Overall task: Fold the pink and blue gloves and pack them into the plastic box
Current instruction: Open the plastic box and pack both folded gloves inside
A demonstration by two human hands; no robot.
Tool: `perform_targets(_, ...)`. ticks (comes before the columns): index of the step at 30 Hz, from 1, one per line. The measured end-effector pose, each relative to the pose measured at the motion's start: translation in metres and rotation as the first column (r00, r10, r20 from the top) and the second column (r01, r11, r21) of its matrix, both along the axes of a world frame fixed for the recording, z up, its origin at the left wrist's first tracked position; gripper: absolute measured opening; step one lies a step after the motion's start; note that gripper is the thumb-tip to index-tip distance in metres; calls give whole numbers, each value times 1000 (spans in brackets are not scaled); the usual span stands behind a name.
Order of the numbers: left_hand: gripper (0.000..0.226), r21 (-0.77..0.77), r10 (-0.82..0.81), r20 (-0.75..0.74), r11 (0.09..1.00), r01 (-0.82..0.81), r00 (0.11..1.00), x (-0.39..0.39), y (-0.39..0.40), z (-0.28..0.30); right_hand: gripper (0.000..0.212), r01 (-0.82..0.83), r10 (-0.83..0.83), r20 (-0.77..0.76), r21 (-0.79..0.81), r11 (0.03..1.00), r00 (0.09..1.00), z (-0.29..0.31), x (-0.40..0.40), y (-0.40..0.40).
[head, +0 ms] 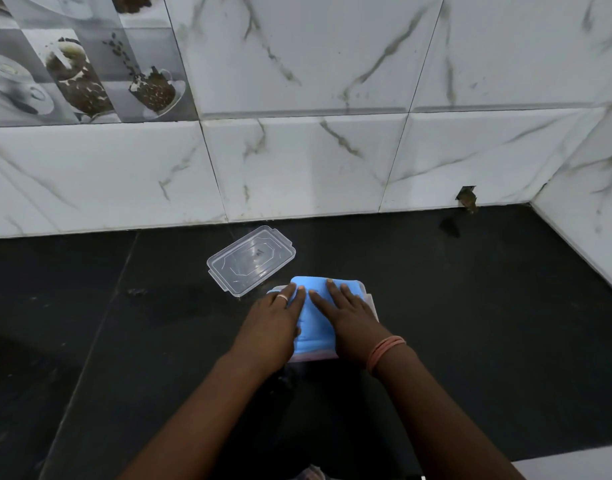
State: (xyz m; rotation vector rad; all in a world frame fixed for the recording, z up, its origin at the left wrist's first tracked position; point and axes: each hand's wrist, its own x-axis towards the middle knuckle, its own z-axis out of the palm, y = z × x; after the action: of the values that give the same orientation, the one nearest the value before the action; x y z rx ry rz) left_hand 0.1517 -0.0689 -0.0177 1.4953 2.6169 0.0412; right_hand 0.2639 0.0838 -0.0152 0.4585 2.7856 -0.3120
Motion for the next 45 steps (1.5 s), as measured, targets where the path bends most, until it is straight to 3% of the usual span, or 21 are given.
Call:
perform_targets(7,72,-188,-43,-197,982,5,980,13,21,2,93,-38,38,5,-7,999,999,0,-6,7)
perform_targets(12,55,-257,-71,-202,966,17,977,18,25,4,85,-81,81,53,5,997,995,-3,-5,8)
perform_targets(15,57,-292,-80,-216,956,14,973,18,25,2,91,-75,76,92,-12,997,993,-6,-8,7)
perform_targets(20,53,-319,-119,-192,946,53,974,10,40,2,96,-66,63,158,10,998,985,-6,-16,10)
perform_targets(29,67,-370,-201,-90,916,154,976,-8,47,-5,92,-75,51,304,68,995,951,-1,-26,9)
perform_targets(32,59,-330,-191,37,924,192,981,-14,47,8,87,-81,53,306,78,994,951,3,-25,9)
perform_targets(34,41,-244,-196,91,946,213,976,-23,44,23,75,-61,38,270,74,995,962,6,-22,9)
perform_targets(37,34,-145,-154,-31,978,148,988,-40,38,44,51,-28,18,135,72,997,991,10,-18,8)
perform_targets(41,28,-188,-34,13,982,35,999,-39,38,47,43,6,-7,-136,-1,1000,991,13,-27,-1)
perform_targets(45,19,-205,14,5,979,-13,1000,-27,43,38,35,6,-18,-133,-93,996,991,3,-33,-4)
